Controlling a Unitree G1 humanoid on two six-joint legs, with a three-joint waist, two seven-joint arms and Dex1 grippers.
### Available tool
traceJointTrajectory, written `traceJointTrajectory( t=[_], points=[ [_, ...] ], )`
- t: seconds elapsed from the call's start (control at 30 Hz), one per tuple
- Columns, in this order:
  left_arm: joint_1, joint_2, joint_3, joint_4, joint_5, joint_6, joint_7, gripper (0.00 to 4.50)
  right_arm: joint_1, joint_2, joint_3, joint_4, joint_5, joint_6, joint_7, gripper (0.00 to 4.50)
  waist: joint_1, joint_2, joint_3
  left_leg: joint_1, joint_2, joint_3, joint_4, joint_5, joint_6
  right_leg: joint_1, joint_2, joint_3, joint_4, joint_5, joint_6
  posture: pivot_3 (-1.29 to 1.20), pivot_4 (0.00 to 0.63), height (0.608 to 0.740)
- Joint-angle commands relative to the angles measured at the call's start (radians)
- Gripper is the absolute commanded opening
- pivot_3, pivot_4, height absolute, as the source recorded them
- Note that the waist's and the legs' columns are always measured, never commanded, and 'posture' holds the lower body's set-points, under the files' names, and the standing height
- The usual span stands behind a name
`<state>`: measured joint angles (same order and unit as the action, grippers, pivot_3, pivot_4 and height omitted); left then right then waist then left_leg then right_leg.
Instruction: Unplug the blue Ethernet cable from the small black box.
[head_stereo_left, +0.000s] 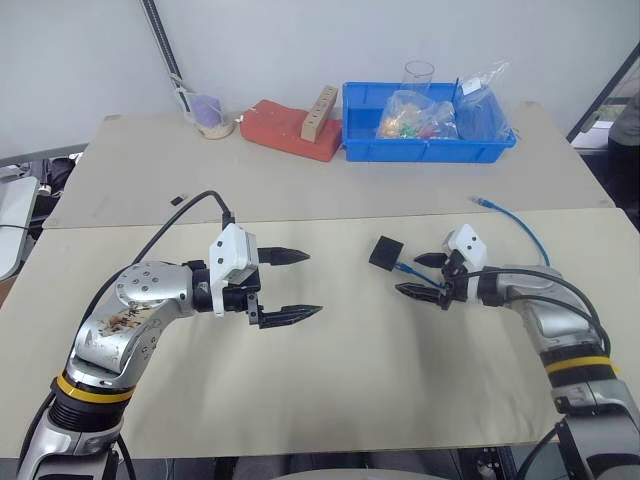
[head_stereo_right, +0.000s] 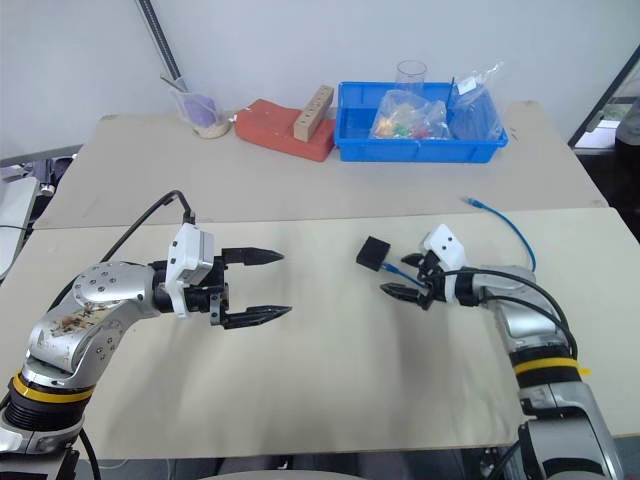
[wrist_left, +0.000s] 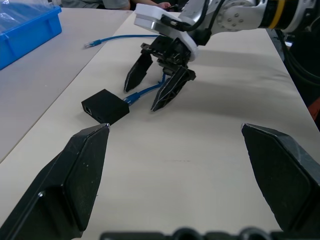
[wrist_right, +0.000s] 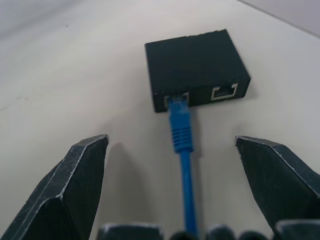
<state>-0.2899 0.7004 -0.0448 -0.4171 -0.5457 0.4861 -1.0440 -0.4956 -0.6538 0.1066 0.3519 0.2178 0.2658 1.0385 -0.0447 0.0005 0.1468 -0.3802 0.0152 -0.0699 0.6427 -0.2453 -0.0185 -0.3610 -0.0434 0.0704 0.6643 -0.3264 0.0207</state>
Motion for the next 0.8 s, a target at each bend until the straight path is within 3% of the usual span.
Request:
traceJointTrajectory(
  t=[0.03, 0.43, 0.7, 0.8],
  points=[
    [0.008, 0.013, 0.017, -0.039, -0.016, -0.002, -0.005, 4.5, -0.046, 0.011, 0.002, 0.052, -0.01, -0.009, 0.032, 3.99, 0.0, 0.0, 0.0, 0.0, 0.0, 0.0, 0.0, 0.0, 0.0, 0.0, 0.0, 0.0, 0.0, 0.0, 0.0, 0.0, 0.15, 0.74],
    [0.027, 0.012, 0.025, -0.046, -0.026, 0.011, 0.021, 4.5, -0.04, 0.01, -0.008, -0.058, -0.004, -0.016, 0.072, 0.03, 0.003, 0.0, 0.0, 0.0, 0.0, -0.001, 0.0, 0.0, 0.0, 0.001, 0.0, 0.0, 0.0, 0.0, 0.0, 0.0, 0.15, 0.74],
    [-0.065, -0.064, 0.192, 0.083, -0.445, 0.458, 0.217, 4.5, 0.031, -0.087, 0.021, -0.314, -0.294, -0.716, -0.074, 0.04, 0.005, 0.001, 0.001, -0.002, 0.0, -0.003, 0.001, 0.0, 0.0, 0.0, -0.001, -0.001, 0.0, 0.0, 0.0, 0.0, 0.15, 0.74],
    [-0.121, -0.076, 0.208, 0.169, -0.503, 0.533, 0.235, 4.5, -0.004, -0.083, 0.035, -0.318, -0.379, -0.88, -0.141, 0.04, 0.001, 0.001, 0.001, 0.0, 0.0, -0.003, 0.001, 0.0, 0.0, 0.0, 0.0, -0.001, 0.001, 0.0, 0.0, 0.0, 0.15, 0.74]
  ],
)
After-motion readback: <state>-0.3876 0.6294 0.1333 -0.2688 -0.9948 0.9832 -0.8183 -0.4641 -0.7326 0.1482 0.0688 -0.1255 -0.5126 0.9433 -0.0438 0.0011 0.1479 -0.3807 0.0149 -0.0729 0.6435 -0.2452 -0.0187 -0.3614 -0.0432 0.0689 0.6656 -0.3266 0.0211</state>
